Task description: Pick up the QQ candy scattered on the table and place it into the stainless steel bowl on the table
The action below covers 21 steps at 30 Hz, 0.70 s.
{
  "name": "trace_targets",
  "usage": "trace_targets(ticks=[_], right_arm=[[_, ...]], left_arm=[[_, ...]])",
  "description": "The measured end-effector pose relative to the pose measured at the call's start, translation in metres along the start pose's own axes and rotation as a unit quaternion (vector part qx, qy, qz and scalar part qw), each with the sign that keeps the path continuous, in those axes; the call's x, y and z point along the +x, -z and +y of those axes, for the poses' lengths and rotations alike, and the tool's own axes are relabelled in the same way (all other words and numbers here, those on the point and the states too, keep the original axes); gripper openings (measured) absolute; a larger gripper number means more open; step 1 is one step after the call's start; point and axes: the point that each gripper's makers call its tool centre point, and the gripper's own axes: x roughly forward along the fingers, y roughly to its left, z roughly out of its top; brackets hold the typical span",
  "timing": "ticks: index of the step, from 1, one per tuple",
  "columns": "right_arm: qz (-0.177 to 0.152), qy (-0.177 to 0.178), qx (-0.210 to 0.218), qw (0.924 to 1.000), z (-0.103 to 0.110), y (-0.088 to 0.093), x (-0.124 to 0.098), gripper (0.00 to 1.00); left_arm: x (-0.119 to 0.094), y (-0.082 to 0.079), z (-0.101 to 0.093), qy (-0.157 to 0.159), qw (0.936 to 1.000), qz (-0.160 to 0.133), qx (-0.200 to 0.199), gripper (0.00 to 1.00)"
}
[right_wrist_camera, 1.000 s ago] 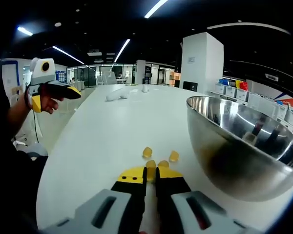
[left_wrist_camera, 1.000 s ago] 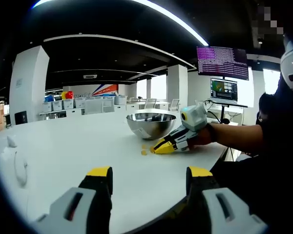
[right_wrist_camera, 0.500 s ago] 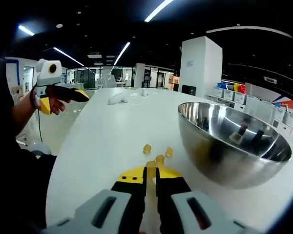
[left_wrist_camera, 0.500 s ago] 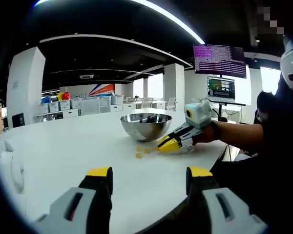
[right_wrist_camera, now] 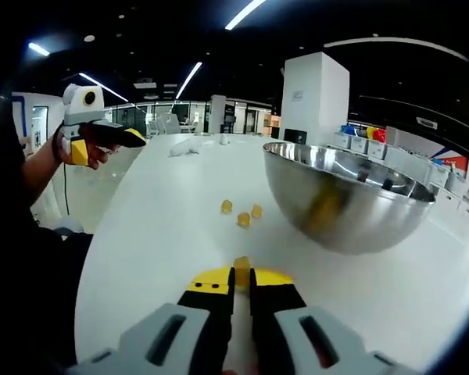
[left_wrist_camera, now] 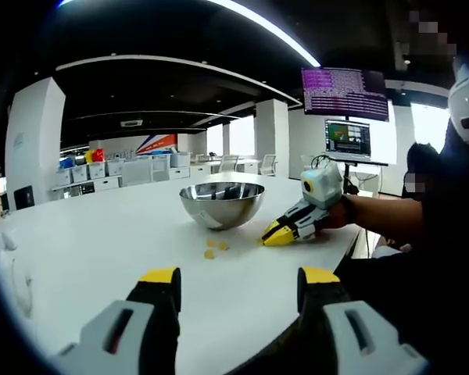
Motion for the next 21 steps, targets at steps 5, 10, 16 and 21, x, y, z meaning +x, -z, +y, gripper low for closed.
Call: trace_targets(ticks=[5,10,16,21], right_arm=[[0.0,0.003,-0.01,1.0,0.0,-0.001,0.0,0.09],[-0.012,0.013,-0.009,0.9998,-0.005,-0.009,-0.007,0.09],[-0.022,0.022,-0.012,0.9994,-0.012,-0.018,-0.029,0.09],[-0.025,0.03,-0.003,0.9992,-0.021,-0.017,-0.063,0.09]], left_arm=[[-0.001,0.001,-0.003,0.002,1.0,0.004,0.001,0.6],[-0.005,0.0,-0.002,-0.002,1.0,0.003,0.002,0.59],[-0.006,0.0,-0.002,-0.003,1.0,0.003,0.002,0.59],[-0.004,0.003,-0.001,-0.001,1.0,0.003,-0.001,0.59]])
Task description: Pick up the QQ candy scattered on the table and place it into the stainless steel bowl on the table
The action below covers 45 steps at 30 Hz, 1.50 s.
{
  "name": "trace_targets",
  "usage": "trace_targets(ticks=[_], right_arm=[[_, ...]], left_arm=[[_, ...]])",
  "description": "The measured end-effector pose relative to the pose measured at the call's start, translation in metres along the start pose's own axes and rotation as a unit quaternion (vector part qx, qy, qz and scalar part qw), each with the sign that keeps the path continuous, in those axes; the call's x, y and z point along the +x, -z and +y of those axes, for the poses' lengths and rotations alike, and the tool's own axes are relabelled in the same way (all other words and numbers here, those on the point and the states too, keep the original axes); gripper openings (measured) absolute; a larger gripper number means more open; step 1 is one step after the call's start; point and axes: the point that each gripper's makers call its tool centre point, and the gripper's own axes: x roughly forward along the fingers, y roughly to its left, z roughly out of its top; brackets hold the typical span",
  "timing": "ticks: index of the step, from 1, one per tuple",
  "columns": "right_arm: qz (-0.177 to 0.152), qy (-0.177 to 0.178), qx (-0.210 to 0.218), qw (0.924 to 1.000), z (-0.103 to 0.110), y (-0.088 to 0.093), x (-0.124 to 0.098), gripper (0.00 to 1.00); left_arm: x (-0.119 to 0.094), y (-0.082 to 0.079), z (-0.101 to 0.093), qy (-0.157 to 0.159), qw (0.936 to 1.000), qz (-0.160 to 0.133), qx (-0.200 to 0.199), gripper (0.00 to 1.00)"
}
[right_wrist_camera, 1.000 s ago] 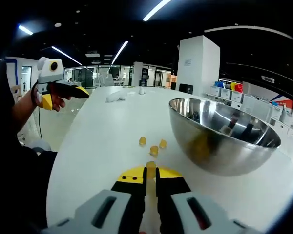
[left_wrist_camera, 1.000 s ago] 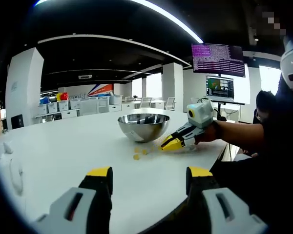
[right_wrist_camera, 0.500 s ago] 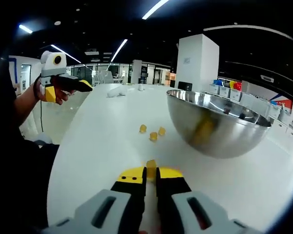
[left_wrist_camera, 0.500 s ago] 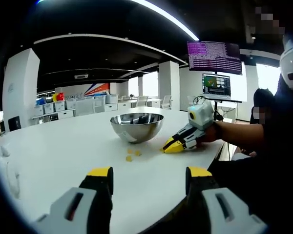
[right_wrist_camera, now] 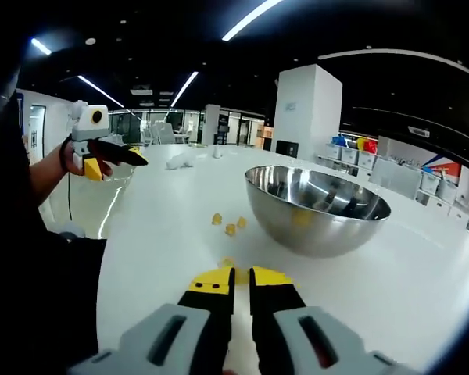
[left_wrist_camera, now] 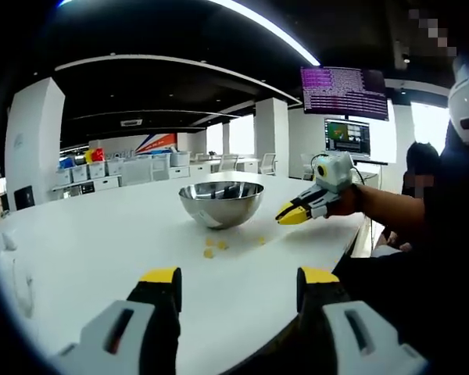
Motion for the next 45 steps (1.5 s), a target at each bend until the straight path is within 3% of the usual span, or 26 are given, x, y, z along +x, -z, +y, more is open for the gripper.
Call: trace_targets(ticks=[6,10,15,24,33,38,45], right_arm=[[-0.011,0.021,0.022,0.9995,-0.013,0.002,-0.043,0.09],[-0.013,0.035,0.024,0.999,-0.018,0.005,-0.058,0.09],[-0.015,0.04,0.024,0.9988,-0.02,0.002,-0.062,0.09],[-0.017,0.036,-0.002,0.9992,-0.03,-0.025,-0.057,0.09],[-0.003,0.023,-0.057,0.9981,-0.069,-0.075,-0.031,0.09],[0.03,0.011,-0.088,0.9956,-0.092,-0.094,0.001,0.09],[0.088,-0.019,-0.135,0.9868,-0.107,-0.104,0.045,0.09]], left_arm=[[0.011,0.004,-0.003,0.009,0.9999,0.002,-0.004,0.59],[0.017,0.004,-0.005,0.015,0.9999,0.003,-0.003,0.59],[0.022,0.002,-0.008,0.02,0.9998,0.002,-0.002,0.59],[0.023,0.004,-0.007,0.024,0.9997,0.007,-0.003,0.59],[0.025,0.007,-0.01,0.035,0.9993,0.012,-0.004,0.59],[0.024,0.01,-0.01,0.038,0.9991,0.015,-0.008,0.59],[0.022,0.015,-0.005,0.037,0.999,0.019,-0.013,0.59]])
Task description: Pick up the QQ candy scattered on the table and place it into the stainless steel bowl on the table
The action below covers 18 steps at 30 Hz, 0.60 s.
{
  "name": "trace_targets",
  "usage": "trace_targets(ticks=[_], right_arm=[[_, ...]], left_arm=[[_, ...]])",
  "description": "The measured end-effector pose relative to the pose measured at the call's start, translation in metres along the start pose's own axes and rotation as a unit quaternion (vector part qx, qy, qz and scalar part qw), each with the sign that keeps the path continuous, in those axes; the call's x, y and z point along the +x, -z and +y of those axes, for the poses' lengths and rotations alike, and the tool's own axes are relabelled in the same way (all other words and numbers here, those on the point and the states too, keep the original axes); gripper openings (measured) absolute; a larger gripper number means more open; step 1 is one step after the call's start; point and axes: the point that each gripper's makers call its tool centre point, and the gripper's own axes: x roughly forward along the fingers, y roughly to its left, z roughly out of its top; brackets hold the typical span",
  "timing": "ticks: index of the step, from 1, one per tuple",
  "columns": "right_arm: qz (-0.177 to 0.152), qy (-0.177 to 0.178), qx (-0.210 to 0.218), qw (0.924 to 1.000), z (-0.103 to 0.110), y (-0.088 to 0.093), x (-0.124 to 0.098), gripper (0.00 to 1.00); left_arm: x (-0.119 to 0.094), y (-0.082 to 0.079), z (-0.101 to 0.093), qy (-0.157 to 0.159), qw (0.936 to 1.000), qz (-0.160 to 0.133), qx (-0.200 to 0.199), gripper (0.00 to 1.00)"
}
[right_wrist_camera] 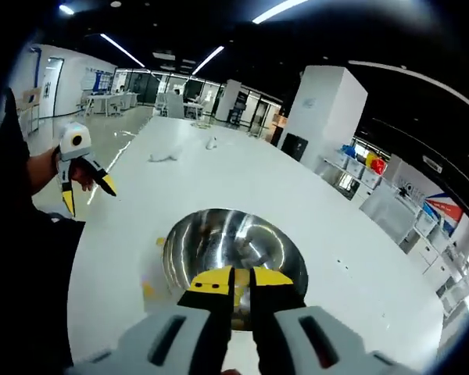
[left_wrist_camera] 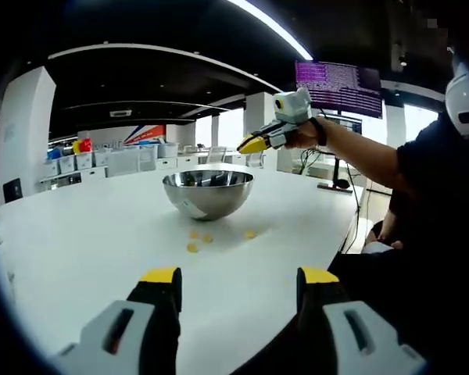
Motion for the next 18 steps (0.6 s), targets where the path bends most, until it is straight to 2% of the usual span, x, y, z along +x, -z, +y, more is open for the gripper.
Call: trace_targets(ticks=[4,8,15,18], right_arm=[[0.044,-0.02,-0.04,0.998,-0.006,0.004,0.02,0.09],[0.083,-0.052,-0.07,0.9927,-0.001,0.008,0.036,0.09],[0.098,-0.07,-0.08,0.9896,-0.001,0.006,0.053,0.1],[0.099,-0.071,-0.078,0.9894,-0.001,0.003,0.054,0.13]], left_arm=[[-0.003,0.001,0.005,-0.001,1.0,0.0,-0.003,0.59],[-0.006,0.006,0.017,-0.006,0.9999,0.001,-0.008,0.59],[-0.007,0.007,0.022,-0.009,0.9999,-0.001,-0.015,0.59],[-0.007,0.008,0.026,-0.012,0.9998,-0.001,-0.018,0.59]])
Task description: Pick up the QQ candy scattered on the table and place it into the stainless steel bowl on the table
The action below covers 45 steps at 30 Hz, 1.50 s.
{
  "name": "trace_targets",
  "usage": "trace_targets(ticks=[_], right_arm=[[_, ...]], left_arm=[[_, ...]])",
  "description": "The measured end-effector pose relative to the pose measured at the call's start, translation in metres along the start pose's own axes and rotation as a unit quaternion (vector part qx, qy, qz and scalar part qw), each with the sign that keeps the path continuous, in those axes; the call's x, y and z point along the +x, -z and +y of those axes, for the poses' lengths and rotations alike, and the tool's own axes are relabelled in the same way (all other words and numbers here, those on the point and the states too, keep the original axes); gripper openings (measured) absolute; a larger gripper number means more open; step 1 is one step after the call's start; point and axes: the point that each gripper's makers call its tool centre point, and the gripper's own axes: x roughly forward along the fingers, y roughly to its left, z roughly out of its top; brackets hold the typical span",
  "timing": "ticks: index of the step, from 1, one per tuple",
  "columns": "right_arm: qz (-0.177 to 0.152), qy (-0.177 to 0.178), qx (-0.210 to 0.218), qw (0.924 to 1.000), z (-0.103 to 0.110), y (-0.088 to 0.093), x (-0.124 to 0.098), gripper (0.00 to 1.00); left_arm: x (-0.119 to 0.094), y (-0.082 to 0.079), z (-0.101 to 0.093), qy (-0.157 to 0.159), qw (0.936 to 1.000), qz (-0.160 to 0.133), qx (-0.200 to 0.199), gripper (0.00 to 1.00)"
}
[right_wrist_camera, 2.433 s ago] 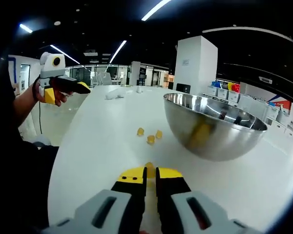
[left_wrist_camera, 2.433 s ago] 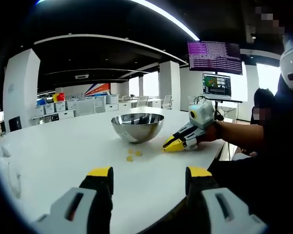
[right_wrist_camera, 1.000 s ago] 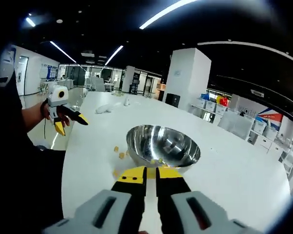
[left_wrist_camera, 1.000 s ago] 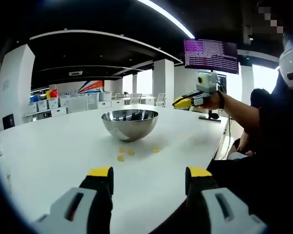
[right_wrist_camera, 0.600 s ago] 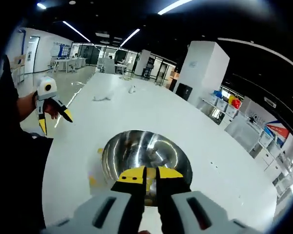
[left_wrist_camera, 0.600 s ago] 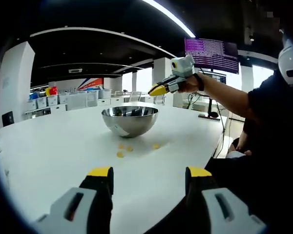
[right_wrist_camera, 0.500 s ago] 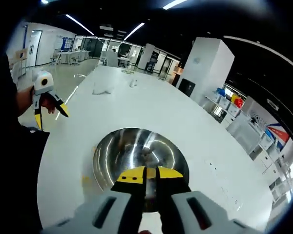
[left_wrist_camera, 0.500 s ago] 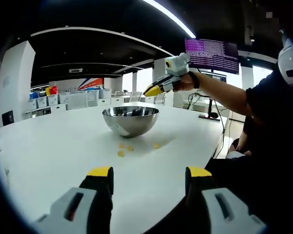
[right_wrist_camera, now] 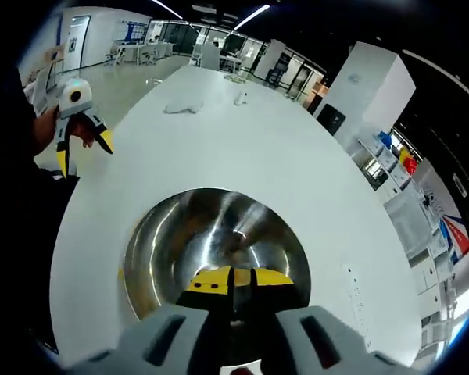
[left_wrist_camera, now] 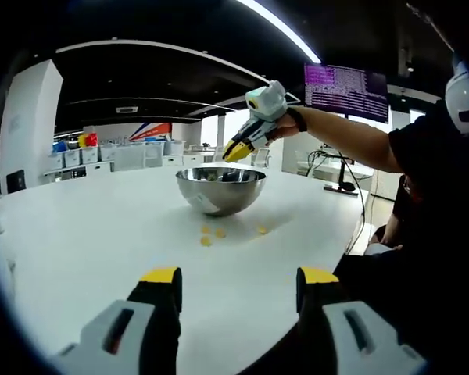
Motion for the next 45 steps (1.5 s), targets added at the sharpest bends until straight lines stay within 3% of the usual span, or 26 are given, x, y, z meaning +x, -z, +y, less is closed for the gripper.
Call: trace_targets(ticks=[3,13,19,24,29,34,37,39,42,45], right_arm=[[0.001,-0.002,-0.006,1.0,0.001,-0.002,0.0,0.22],[-0.003,0.007,-0.014,0.9999,0.007,-0.006,-0.015,0.22],[-0.045,0.04,-0.002,0.9982,0.009,-0.018,-0.043,0.21],[-0.065,0.06,0.003,0.9961,0.015,-0.016,-0.066,0.21],[-0.093,0.078,0.017,0.9924,0.036,-0.009,-0.088,0.2],[-0.131,0.104,0.048,0.9848,0.058,0.005,-0.105,0.2],[-0.168,0.123,0.098,0.9732,0.077,0.018,-0.113,0.2],[-0.182,0.126,0.116,0.9682,0.092,0.028,-0.112,0.19],[-0.213,0.134,0.167,0.9533,0.112,0.042,-0.106,0.19],[-0.217,0.13,0.18,0.9507,0.131,0.058,-0.096,0.19]], left_arm=[[0.001,0.0,0.0,-0.001,1.0,-0.002,-0.002,0.59],[0.0,-0.001,-0.007,0.002,1.0,-0.002,0.002,0.58],[-0.003,-0.007,-0.011,0.001,1.0,-0.006,0.008,0.58],[-0.003,-0.008,-0.014,0.001,0.9999,-0.006,0.011,0.58],[-0.001,-0.009,-0.018,0.002,0.9999,-0.006,0.014,0.59],[-0.002,-0.012,-0.019,-0.003,0.9998,-0.01,0.015,0.59],[-0.003,-0.013,-0.018,-0.009,0.9998,-0.01,0.016,0.59],[-0.003,-0.014,-0.018,-0.012,0.9997,-0.012,0.016,0.59],[-0.002,-0.015,-0.02,-0.014,0.9997,-0.011,0.019,0.59],[0.0,-0.015,-0.024,-0.012,0.9997,-0.01,0.021,0.59]])
